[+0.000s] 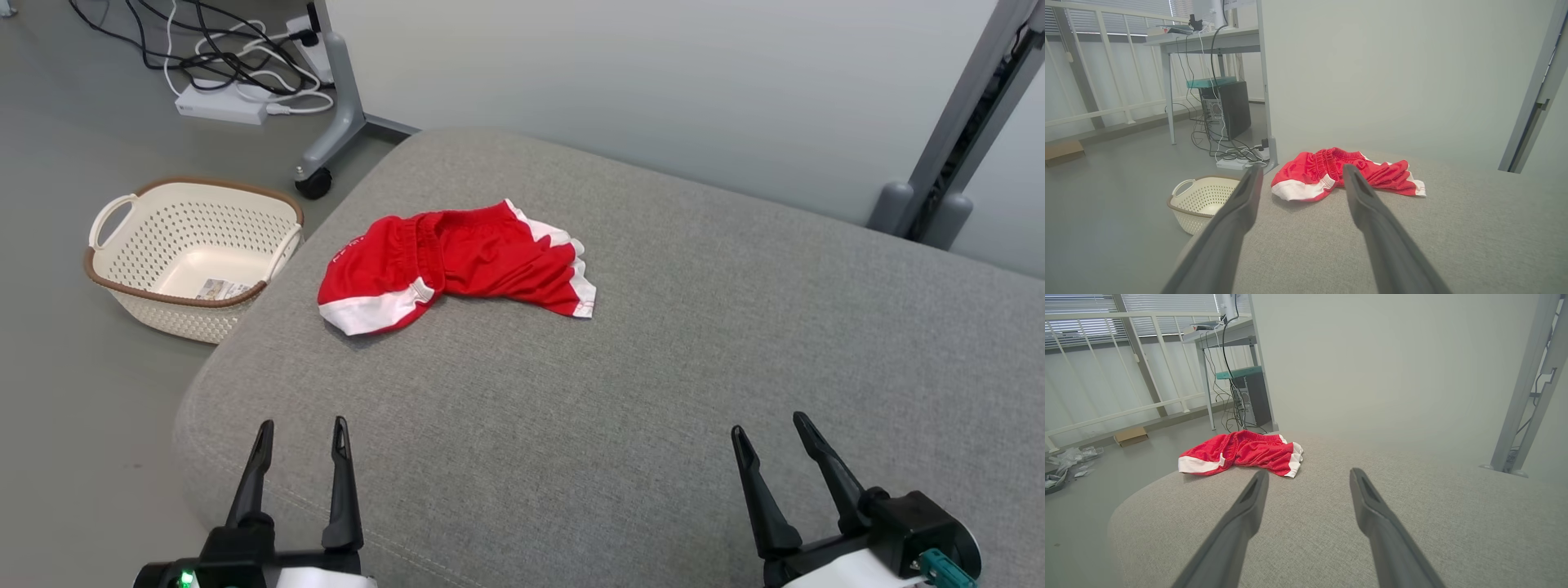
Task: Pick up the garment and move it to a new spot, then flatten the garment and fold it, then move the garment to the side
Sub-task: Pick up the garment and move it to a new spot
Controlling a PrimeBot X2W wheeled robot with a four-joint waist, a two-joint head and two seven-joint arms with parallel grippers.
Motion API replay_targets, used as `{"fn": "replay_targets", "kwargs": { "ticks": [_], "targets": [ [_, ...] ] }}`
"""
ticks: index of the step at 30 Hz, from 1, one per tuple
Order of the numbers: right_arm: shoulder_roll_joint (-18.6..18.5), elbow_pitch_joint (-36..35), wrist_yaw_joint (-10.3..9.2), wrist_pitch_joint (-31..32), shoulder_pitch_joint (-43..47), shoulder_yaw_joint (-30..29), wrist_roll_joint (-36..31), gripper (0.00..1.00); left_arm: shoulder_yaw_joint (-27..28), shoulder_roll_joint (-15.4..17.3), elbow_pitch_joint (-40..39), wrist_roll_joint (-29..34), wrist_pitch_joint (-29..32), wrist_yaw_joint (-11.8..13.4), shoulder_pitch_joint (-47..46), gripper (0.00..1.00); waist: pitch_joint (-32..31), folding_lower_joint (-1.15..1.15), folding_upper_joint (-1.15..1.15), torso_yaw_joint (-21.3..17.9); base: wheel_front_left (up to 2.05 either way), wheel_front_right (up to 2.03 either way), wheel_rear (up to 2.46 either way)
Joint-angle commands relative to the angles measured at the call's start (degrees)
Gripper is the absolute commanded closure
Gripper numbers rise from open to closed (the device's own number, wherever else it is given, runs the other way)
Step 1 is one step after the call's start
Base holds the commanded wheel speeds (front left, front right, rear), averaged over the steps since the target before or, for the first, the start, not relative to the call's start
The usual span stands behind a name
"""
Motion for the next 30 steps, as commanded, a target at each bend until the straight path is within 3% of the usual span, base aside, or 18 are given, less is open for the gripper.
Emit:
{"fn": "replay_targets", "kwargs": {
  "ticks": [1,17,26,30],
  "targets": [
    [-0.53,-0.12,0.02,-0.12,-0.59,-0.04,-0.11,0.00,0.20,0.19,-0.09,-0.34,-0.27,0.30,-0.86,0.00,0.71,0.00,0.00,-0.48,0.00,0.00,0.00],
    [-6.90,-2.08,0.02,-0.12,-6.73,0.83,-0.98,0.00,0.37,0.18,0.49,-6.79,-0.22,2.66,-11.12,0.00,12.73,0.00,0.00,-3.82,0.00,0.00,0.00],
    [-10.97,-2.73,0.02,-0.12,-11.13,2.30,-1.15,0.00,1.53,0.19,6.57,-11.99,-0.22,0.58,-23.57,0.00,20.17,0.00,0.00,-5.25,0.00,0.00,0.00],
    [-12.46,-3.41,0.02,-0.12,-12.90,2.44,-0.91,0.00,3.91,0.16,15.59,-13.98,-0.21,-0.75,-31.76,0.00,23.06,0.00,0.00,-6.54,0.00,0.00,0.00]
  ]
}}
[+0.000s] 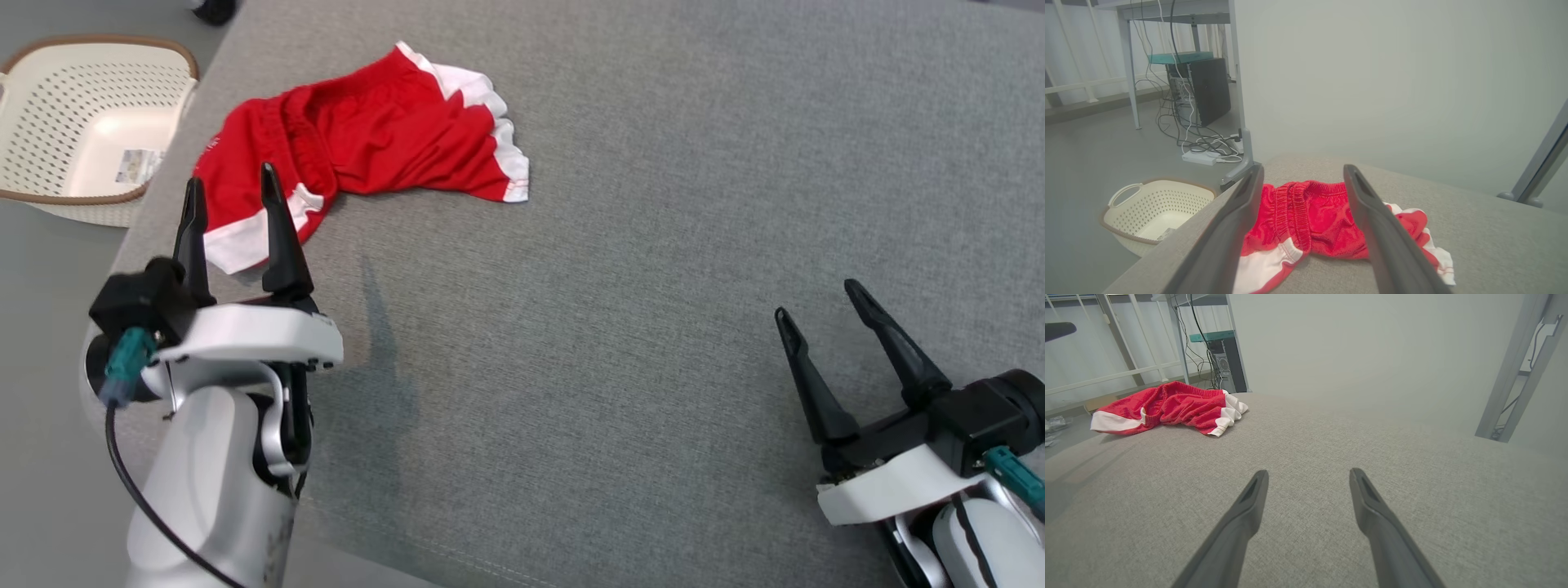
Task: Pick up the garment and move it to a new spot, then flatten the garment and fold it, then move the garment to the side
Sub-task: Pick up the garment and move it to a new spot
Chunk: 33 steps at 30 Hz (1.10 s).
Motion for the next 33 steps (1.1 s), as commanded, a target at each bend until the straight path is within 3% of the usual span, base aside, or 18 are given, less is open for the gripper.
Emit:
{"fn": "replay_targets", "kwargs": {
  "ticks": [1,7,13,20,24,26,33],
  "targets": [
    [-0.61,-0.52,0.02,-0.11,-1.06,-0.20,0.38,0.00,1.26,0.22,4.41,-0.85,-0.14,-0.78,-3.53,0.00,2.05,0.00,0.00,-1.43,0.00,0.00,0.00],
    [-1.67,-1.69,0.02,-0.10,-2.36,-0.08,0.87,0.00,4.26,1.22,21.57,-4.09,1.41,-3.52,-15.52,0.00,4.93,0.00,0.00,-3.10,0.00,0.00,0.00],
    [-2.57,-1.98,0.02,-0.10,-3.17,0.15,1.18,0.00,5.83,2.59,33.31,-7.43,8.18,-4.81,-24.89,0.00,6.87,0.00,0.00,-3.96,0.00,0.00,0.00],
    [-3.14,-1.45,0.01,-0.04,-3.62,0.62,1.23,0.00,5.43,3.48,46.82,-10.71,23.59,-7.01,-33.96,0.00,8.05,0.00,0.00,-4.55,0.00,0.00,0.00],
    [-2.58,-1.25,0.01,-0.04,-4.59,1.20,1.31,0.00,4.12,4.36,51.78,-10.40,29.31,-8.22,-35.51,0.00,8.02,0.00,0.00,-5.41,0.00,0.00,0.00],
    [-2.33,-1.22,0.01,-0.04,-4.90,1.23,1.34,0.00,3.94,4.74,53.02,-10.48,29.65,-8.96,-35.65,1.00,7.89,0.00,0.00,-5.86,0.00,0.00,0.00],
    [-1.52,-0.82,0.02,-0.06,-4.80,1.29,1.47,0.00,3.56,5.40,54.62,-10.91,26.81,-11.18,-34.86,1.00,6.39,0.00,0.00,-6.93,0.00,0.00,0.00]
  ]
}}
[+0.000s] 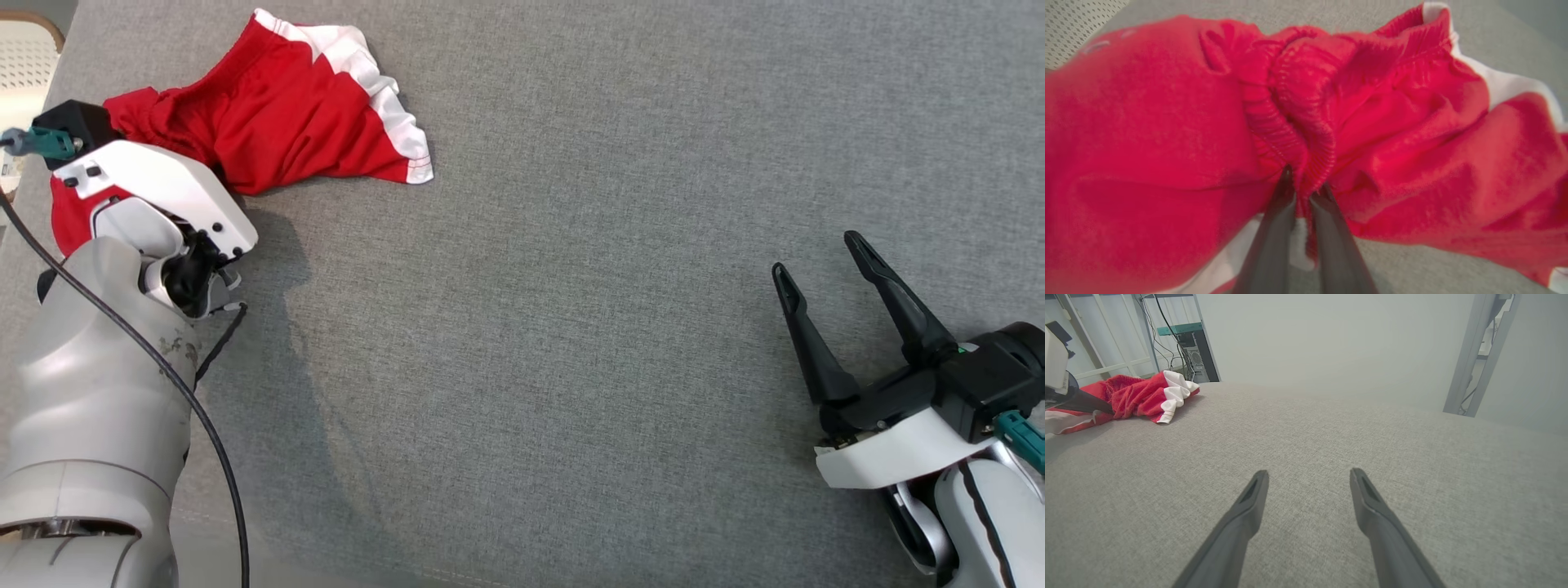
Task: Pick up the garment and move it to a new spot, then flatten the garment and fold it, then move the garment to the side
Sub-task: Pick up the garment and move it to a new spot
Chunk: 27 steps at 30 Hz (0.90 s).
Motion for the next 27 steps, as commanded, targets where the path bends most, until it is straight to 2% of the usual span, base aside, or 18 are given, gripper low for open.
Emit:
{"fn": "replay_targets", "kwargs": {
  "ticks": [1,6,9,11,20,27],
  "targets": [
    [0.15,0.37,0.02,-0.01,0.28,-0.18,0.19,0.00,-0.17,0.34,0.12,0.01,-1.56,-0.38,0.79,1.00,-0.70,0.00,0.00,-0.34,0.00,0.00,0.00],
    [1.55,1.23,0.02,-0.04,0.40,0.25,0.46,0.00,0.33,0.75,-0.61,-0.07,-8.64,-0.22,2.23,1.00,-3.08,0.00,0.00,-1.20,0.00,0.00,0.00],
    [2.63,1.77,0.02,-0.05,0.74,0.35,0.64,0.00,1.05,0.25,-1.37,-1.05,-12.37,-1.45,3.36,1.00,-5.04,0.00,0.00,-1.81,0.00,0.00,0.00],
    [4.35,2.30,0.02,-0.05,1.47,0.42,0.93,0.00,1.28,-0.66,-2.67,-1.94,-15.77,-3.61,5.36,1.00,-8.26,0.00,0.00,-3.11,0.00,0.00,0.00],
    [8.24,3.25,0.02,-0.05,4.78,-1.03,1.26,0.00,-0.82,-1.86,-8.53,-1.30,-19.24,-5.46,10.26,1.00,-15.62,0.00,0.00,-8.22,0.00,0.00,0.00],
    [9.80,3.32,0.02,-0.05,6.91,-2.35,1.29,0.00,-3.11,-2.56,-15.11,-0.12,-19.09,-5.10,14.45,1.00,-18.95,0.00,0.00,-12.97,0.00,0.00,0.00]
  ]
}}
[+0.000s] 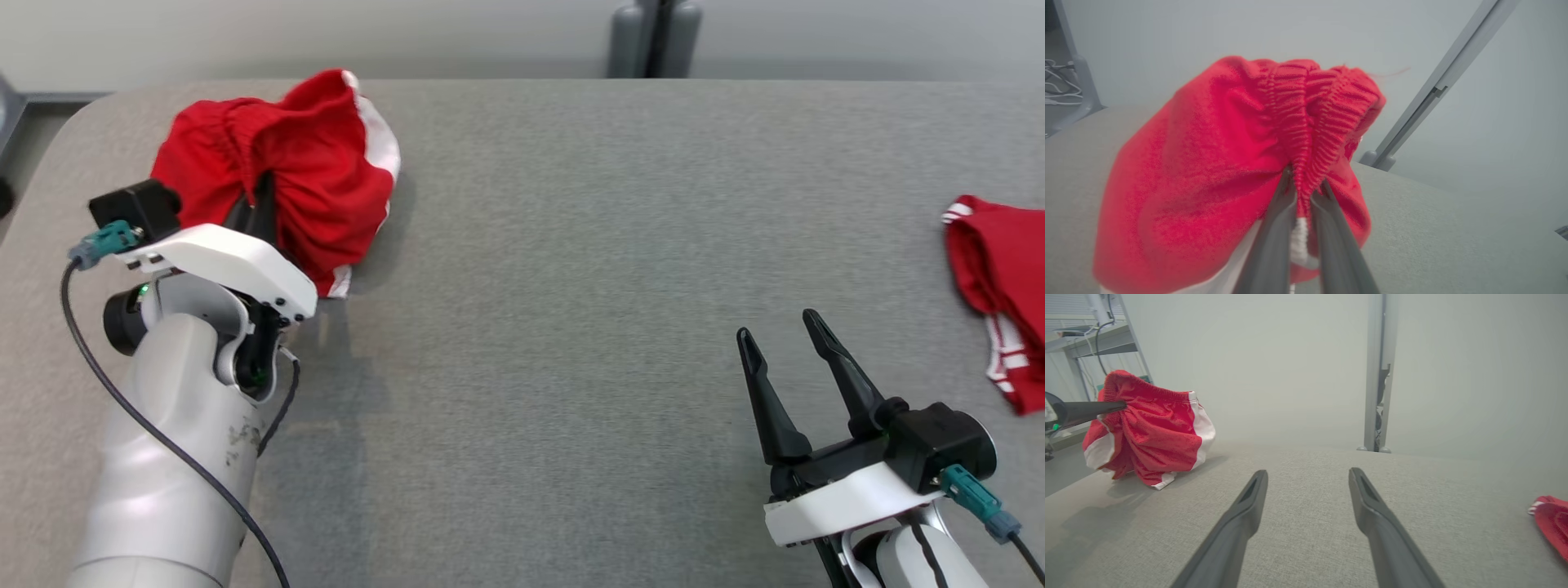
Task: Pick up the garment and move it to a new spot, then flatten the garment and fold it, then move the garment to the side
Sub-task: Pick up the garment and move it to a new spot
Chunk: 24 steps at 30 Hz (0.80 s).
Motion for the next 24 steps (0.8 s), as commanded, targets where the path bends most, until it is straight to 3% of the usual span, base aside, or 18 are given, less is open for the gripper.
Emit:
{"fn": "replay_targets", "kwargs": {
  "ticks": [1,13,24],
  "targets": [
    [-0.09,0.03,0.02,-0.10,0.47,-0.23,0.16,0.00,-0.29,0.08,-0.68,0.31,0.25,0.14,0.84,1.00,-2.05,0.00,0.00,-2.72,0.00,0.00,0.00],
    [1.90,-0.47,0.02,-0.10,0.90,-1.58,0.34,0.00,-6.44,-1.54,-18.25,1.74,6.77,2.82,7.69,1.00,-3.17,0.00,0.00,-14.46,0.00,0.00,0.00],
    [2.71,-0.02,0.02,-0.10,1.06,-1.82,0.80,0.00,-15.25,-2.25,-28.73,-2.89,9.94,5.79,8.21,1.00,-3.13,0.00,0.00,-22.88,0.00,0.00,0.00]
  ]
}}
